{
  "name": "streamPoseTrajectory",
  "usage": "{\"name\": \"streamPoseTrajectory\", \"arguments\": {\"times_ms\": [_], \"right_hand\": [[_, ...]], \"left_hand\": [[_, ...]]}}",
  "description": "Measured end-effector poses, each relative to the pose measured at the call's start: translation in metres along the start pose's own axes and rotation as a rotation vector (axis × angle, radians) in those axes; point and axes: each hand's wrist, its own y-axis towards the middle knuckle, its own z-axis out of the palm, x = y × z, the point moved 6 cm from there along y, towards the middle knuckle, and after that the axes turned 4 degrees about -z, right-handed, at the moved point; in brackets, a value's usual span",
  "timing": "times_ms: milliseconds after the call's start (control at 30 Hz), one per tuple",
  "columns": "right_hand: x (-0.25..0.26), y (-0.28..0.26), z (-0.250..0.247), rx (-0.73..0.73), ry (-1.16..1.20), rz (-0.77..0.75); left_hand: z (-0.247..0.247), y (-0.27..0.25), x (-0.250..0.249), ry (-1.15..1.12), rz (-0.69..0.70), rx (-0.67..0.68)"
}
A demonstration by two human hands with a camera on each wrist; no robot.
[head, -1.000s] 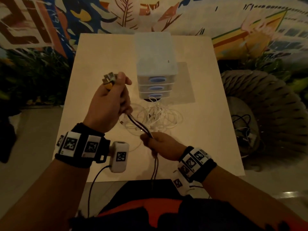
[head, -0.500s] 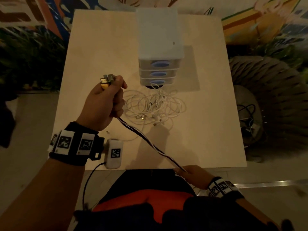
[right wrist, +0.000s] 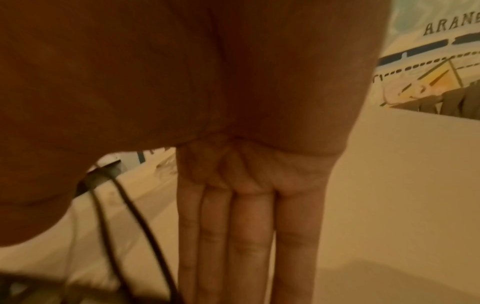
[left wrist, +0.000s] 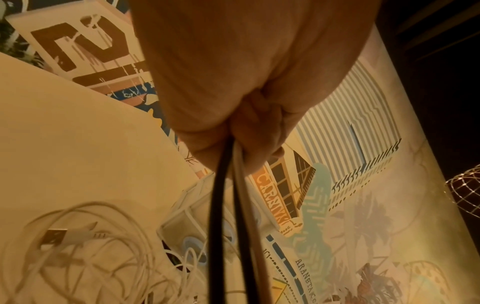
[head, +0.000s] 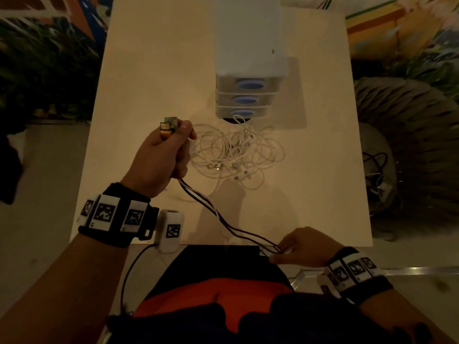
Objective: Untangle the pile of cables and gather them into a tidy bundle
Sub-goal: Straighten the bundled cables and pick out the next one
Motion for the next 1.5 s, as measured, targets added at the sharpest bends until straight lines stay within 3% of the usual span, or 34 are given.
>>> {"name": "streamPoseTrajectory", "arguments": {"times_ms": [67, 200, 333, 433, 567, 800, 900, 1100, 1367, 1500], "right_hand": [[0.009, -0.001, -0.033, -0.141, 0.012, 0.000], [0.037, 0.009, -0.107, -0.605, 0.127, -0.092], [0.092, 0.043, -0.159, -0.794, 0.071, -0.238], [0.114, 0.082, -0.181, -0.776, -0.046, -0.168], [0.116, 0.121, -0.182, -0.595, -0.212, 0.070], [0.118, 0.137, -0.173, -0.500, -0.199, 0.109], [0.114, 0.133, -0.176, -0.517, -0.090, 0.052], [0.116, 0.095, -0.181, -0.651, 0.206, -0.234], [0.108, 0.049, -0.171, -0.671, 0.545, -0.420], [0.105, 0.046, -0.164, -0.658, 0.622, -0.428]], "left_hand": [[-0.002, -0.001, 0.004, -0.004, -0.003, -0.004], [-0.005, -0.001, 0.011, -0.020, -0.017, -0.006], [-0.006, 0.000, 0.016, -0.033, -0.025, 0.017], [-0.006, -0.001, 0.020, -0.019, -0.032, 0.020], [-0.011, -0.002, 0.023, -0.031, -0.038, 0.002], [-0.023, -0.004, 0.024, -0.021, -0.029, -0.037], [-0.025, -0.002, 0.024, -0.004, -0.029, -0.041], [-0.018, 0.006, 0.022, 0.066, -0.004, -0.037], [0.006, 0.029, 0.025, 0.243, -0.055, -0.058], [0.028, 0.039, 0.026, 0.432, -0.063, -0.018]]}}
